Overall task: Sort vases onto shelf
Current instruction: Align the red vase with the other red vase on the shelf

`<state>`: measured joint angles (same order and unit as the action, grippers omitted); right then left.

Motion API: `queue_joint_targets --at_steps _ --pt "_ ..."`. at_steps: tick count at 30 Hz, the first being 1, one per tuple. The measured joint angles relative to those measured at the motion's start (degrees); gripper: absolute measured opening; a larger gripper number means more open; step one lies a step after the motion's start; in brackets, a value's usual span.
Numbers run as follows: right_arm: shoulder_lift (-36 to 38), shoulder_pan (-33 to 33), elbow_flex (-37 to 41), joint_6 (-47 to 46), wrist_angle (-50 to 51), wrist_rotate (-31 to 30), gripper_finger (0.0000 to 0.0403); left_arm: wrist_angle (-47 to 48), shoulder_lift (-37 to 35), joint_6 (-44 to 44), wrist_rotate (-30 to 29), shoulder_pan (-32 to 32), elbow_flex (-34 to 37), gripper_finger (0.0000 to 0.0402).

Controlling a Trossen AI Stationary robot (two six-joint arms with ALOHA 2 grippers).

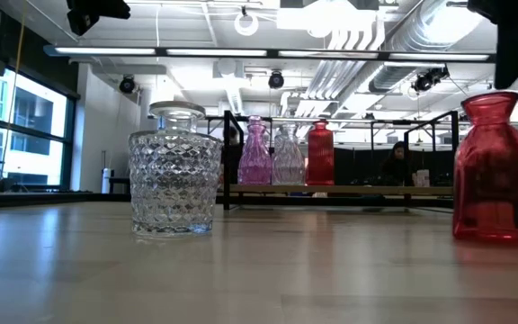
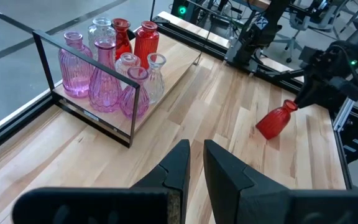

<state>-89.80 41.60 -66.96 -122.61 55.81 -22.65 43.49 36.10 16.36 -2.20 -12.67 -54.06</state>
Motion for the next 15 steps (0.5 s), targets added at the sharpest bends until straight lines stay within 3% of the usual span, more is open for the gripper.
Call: queue_joint_targets --at_steps 15 --pt "0.11 -0.63 -0.04 -0.79 -2.04 -2.55 0.0097 0.01 0.15 0.0 0.0 0.0 -0.02 0.0035"
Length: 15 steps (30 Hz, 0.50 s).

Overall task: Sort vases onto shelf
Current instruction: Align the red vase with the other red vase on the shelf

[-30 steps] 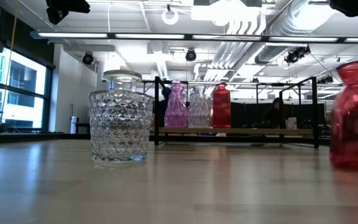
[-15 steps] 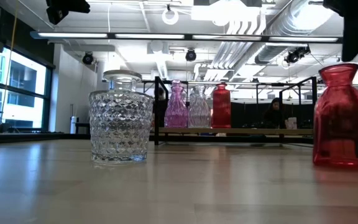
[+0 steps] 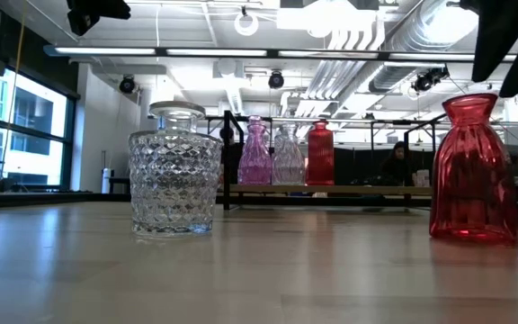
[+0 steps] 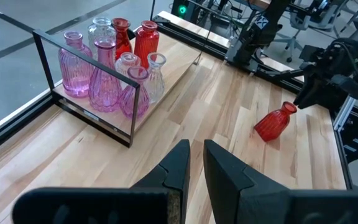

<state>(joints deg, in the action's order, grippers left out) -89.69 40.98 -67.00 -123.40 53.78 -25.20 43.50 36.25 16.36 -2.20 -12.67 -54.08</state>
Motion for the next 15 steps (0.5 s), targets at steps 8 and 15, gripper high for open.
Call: queue_joint_targets --at_steps 8,15 --pt "-0.04 -2.96 1.9 -0.21 0.66 2.86 0.0097 -0.02 0.48 -0.04 0.0 0.0 0.0 0.0035" --pt "-0.04 -4.95 4.4 1.81 -2.32 6.67 0.0095 0.07 0.6 0.02 0.0 0.0 0.0 0.0035"
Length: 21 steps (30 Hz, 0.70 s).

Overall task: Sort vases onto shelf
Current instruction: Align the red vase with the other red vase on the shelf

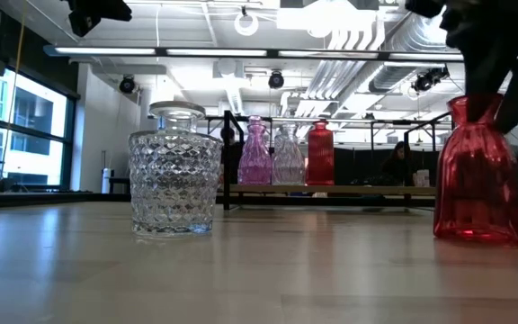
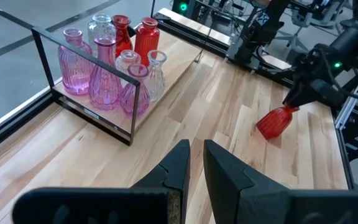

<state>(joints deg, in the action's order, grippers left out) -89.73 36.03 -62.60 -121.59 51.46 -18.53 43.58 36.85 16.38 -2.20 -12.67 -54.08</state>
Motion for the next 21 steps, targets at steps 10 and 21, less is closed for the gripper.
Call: queue_joint_targets --at_steps 10,21 --pt "0.21 -1.59 0.88 9.13 -2.89 5.34 0.001 -0.14 0.14 -0.27 -0.11 0.0 0.0 0.0035" --pt "-0.16 -15.22 -3.46 34.87 0.15 10.32 0.0007 -0.21 0.29 0.01 -0.45 0.0 0.0 0.0035"
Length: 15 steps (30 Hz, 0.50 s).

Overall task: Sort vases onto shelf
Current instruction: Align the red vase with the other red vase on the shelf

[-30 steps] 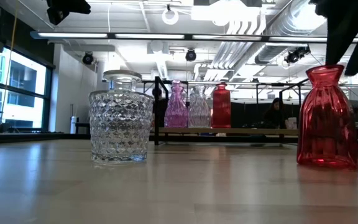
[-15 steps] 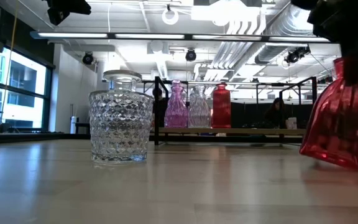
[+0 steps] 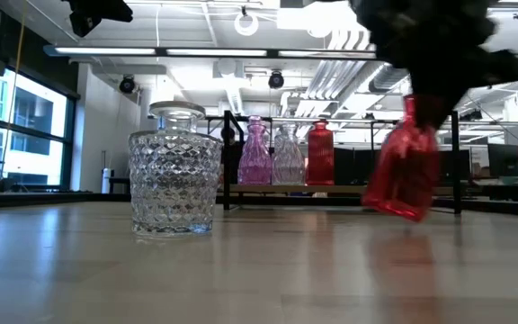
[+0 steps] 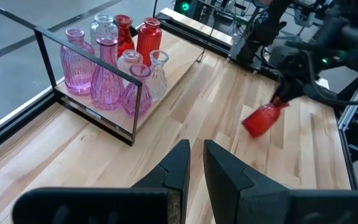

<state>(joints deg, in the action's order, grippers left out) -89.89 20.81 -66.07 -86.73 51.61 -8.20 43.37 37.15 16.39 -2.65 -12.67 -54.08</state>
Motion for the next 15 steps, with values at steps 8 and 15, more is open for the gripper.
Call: queue_joint_targets --at_steps 8,15 --pt "0.09 -14.2 -9.55 24.51 10.52 0.88 0.0004 0.01 -0.02 3.79 0.45 0.0 0.0 0.0035" --pt "0.17 -27.62 -16.78 31.64 16.27 -2.6 0.0004 0.03 -0.02 7.35 0.45 0.0 0.0 0.0035"
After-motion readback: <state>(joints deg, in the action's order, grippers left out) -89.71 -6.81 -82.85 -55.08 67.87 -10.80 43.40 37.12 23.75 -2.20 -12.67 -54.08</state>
